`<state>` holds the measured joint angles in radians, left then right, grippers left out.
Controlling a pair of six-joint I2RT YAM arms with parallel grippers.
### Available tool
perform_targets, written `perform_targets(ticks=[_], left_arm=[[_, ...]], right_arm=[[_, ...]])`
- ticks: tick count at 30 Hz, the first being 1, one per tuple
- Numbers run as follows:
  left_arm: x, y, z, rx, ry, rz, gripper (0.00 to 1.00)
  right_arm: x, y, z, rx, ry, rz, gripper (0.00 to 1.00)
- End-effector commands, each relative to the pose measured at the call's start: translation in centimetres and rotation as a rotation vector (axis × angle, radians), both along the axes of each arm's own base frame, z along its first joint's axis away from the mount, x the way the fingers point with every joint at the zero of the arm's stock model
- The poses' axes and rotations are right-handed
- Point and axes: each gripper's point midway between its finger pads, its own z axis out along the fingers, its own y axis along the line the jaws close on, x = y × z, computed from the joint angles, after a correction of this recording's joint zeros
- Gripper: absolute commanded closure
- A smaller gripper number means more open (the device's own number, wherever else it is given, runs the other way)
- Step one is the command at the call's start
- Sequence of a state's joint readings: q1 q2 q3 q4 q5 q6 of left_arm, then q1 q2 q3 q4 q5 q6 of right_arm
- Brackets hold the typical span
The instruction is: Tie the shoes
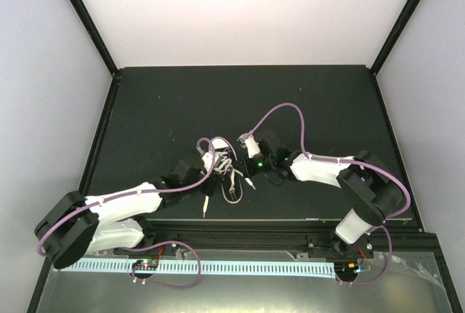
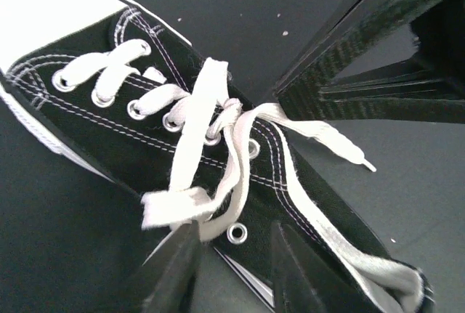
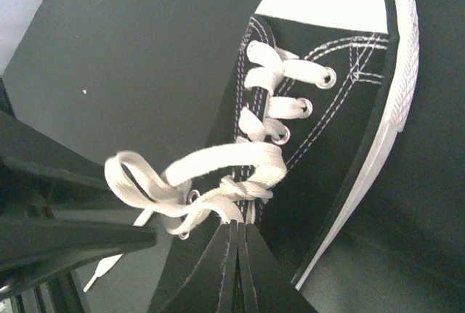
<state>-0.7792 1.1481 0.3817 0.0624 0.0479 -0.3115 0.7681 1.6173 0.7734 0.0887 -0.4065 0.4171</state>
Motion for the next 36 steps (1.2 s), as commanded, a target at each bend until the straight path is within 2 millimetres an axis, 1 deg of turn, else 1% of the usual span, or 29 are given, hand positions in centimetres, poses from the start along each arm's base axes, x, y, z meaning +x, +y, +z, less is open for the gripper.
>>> perform_targets(ticks=[1, 4, 8, 10, 13, 16, 18, 22, 24, 26, 28, 31, 33, 36], left_arm=[[-1.1, 1.0, 1.2, -0.072, 0.035, 0.054, 0.68], [-1.9, 2.1, 2.1, -0.107, 0.046, 0.093, 0.57], [-1.8, 3.0, 4.3, -0.163, 0.028, 0.155, 0.45], [-1.3, 3.3, 5.2, -0.163, 0.040, 0.177, 0.45], [0.0, 3.3, 5.8, -0.121, 0.059, 0.193, 0.45], [1.8, 3.1, 5.1, -0.063, 0.095, 0.198, 0.47], [2.8, 2.5, 4.9, -0.044, 0.118, 0.176, 0.48], [3.6, 1.0, 4.0, -0.006, 0.210, 0.107, 0.53], [3.6, 0.6, 3.7, 0.000, 0.243, 0.088, 0.54], [3.1, 0.5, 3.3, -0.004, 0.267, 0.084, 0.53], [2.5, 0.8, 2.5, -0.004, 0.300, 0.092, 0.52], [1.9, 1.2, 1.9, -0.012, 0.318, 0.108, 0.49], [1.7, 1.4, 1.6, -0.010, 0.325, 0.118, 0.49], [1.8, 1.4, 1.3, -0.015, 0.326, 0.128, 0.53]], right_arm=[[0.1, 0.5, 0.5, 0.027, -0.010, 0.009, 0.98], [0.1, 0.6, 0.5, 0.026, -0.010, 0.016, 0.98], [0.1, 0.7, 0.4, 0.026, -0.010, 0.023, 0.98], [0.1, 0.7, 0.4, 0.026, -0.012, 0.025, 0.98], [0.1, 0.7, 0.4, 0.022, -0.015, 0.024, 0.98], [0.2, 0.6, 0.5, 0.021, -0.020, 0.017, 0.98], [0.3, 0.6, 0.6, 0.024, -0.023, 0.011, 0.99], [0.5, 0.7, 0.8, 0.026, -0.027, 0.006, 0.98], [0.6, 0.7, 0.9, 0.026, -0.030, 0.003, 0.98], [0.7, 0.7, 1.2, 0.029, -0.034, 0.000, 0.98], [0.8, 0.7, 1.3, 0.032, -0.038, 0.000, 0.98], [0.7, 0.9, 1.3, 0.035, -0.033, 0.008, 0.98], [0.7, 1.1, 1.4, 0.037, -0.033, 0.014, 0.98], [0.7, 1.1, 1.3, 0.034, -0.032, 0.022, 0.98]])
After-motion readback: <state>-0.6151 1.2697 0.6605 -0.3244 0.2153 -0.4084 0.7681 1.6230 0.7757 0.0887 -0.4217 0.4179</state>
